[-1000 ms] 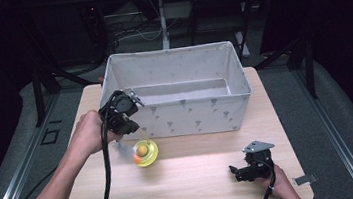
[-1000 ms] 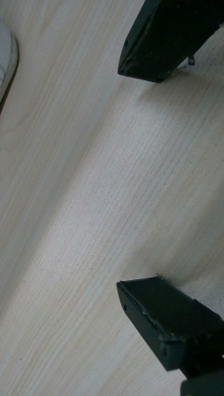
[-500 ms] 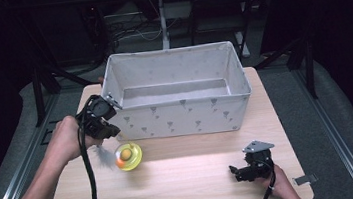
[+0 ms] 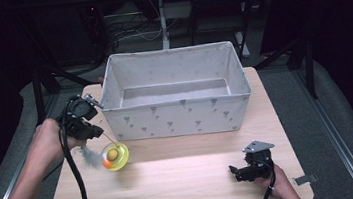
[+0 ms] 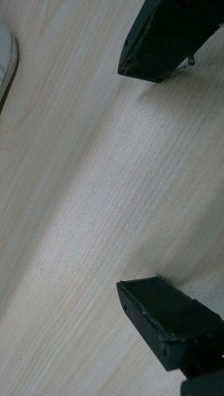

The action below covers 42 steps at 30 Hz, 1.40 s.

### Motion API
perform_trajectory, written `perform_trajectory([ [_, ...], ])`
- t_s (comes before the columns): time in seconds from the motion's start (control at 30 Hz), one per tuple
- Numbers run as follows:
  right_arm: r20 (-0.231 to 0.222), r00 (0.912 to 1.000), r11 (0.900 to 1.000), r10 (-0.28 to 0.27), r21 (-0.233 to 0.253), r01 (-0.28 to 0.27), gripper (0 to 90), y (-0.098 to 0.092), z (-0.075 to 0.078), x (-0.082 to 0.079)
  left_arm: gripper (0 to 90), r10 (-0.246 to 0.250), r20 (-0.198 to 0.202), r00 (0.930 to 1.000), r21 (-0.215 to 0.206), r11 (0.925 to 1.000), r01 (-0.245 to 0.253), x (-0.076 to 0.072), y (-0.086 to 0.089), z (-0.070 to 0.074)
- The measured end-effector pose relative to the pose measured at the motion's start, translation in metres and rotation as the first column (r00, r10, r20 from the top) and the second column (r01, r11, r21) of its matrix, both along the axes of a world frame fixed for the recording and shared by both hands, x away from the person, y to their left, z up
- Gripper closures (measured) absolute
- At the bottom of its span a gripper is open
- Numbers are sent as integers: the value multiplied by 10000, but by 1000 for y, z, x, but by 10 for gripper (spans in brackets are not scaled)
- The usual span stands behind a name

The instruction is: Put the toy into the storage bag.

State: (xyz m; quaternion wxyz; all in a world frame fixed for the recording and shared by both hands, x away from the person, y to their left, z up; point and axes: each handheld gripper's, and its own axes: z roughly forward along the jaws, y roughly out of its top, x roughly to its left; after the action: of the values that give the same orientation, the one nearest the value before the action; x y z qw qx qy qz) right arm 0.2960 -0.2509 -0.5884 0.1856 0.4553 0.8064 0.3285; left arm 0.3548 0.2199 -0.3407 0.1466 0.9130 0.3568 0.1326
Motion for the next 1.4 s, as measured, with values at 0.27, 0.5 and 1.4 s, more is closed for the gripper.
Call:
perform_trajectory([
  [0.27, -31, 10000, 10000, -13, 58, 13, 0, 0, 0, 0, 881, 474, -6, 9989, 124, 9988, -474, 5, 19, 2],
  [0.5, -22, 10000, 10000, -12, 61, 12, 0, 0, 0, 0, 880, 803, 149, 9967, 194, 9966, -806, 11, 32, 10],
  [1.4, -10, 10000, 10000, -29, 62, 29, 0, 0, 0, 0, 880, 1523, 398, 9875, 626, 9860, -1546, 42, 44, 35],
])
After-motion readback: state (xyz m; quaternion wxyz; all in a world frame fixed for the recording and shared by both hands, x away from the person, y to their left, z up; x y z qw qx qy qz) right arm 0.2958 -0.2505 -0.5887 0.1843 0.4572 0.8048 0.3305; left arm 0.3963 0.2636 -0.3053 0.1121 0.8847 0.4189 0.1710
